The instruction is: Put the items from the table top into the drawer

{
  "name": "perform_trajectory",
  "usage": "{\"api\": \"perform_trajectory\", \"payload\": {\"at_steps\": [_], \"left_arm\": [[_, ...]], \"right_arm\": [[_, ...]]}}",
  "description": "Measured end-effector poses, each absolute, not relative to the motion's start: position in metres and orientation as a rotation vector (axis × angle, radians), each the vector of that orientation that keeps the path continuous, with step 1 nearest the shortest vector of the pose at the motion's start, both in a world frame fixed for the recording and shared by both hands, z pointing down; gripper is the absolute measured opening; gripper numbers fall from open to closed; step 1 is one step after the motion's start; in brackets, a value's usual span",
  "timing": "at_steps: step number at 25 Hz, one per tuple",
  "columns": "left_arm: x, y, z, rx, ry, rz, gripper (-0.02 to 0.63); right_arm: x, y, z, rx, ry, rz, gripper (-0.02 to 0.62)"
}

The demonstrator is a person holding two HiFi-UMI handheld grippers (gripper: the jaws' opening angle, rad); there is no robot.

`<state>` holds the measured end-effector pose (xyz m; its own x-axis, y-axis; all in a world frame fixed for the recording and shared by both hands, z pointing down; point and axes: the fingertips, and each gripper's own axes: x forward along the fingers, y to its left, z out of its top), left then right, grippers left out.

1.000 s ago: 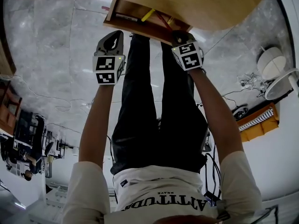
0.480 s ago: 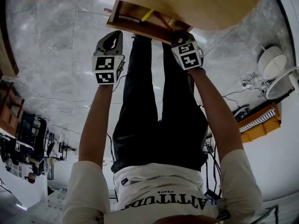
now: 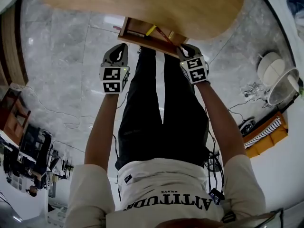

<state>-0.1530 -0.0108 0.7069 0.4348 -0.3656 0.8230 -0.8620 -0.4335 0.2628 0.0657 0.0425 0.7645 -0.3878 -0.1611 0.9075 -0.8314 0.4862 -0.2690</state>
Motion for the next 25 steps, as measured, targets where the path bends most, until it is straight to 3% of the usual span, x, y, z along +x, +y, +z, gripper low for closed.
{"api": "perform_trajectory", "payload": {"at_steps": [25], "left_arm": [[-0.171, -0.009, 0.468, 2.237, -0.942, 0.950, 0.021]], "right_arm": [[0.089, 0.036, 0.468, 1.142, -2.008, 0.839, 0.018]]}}
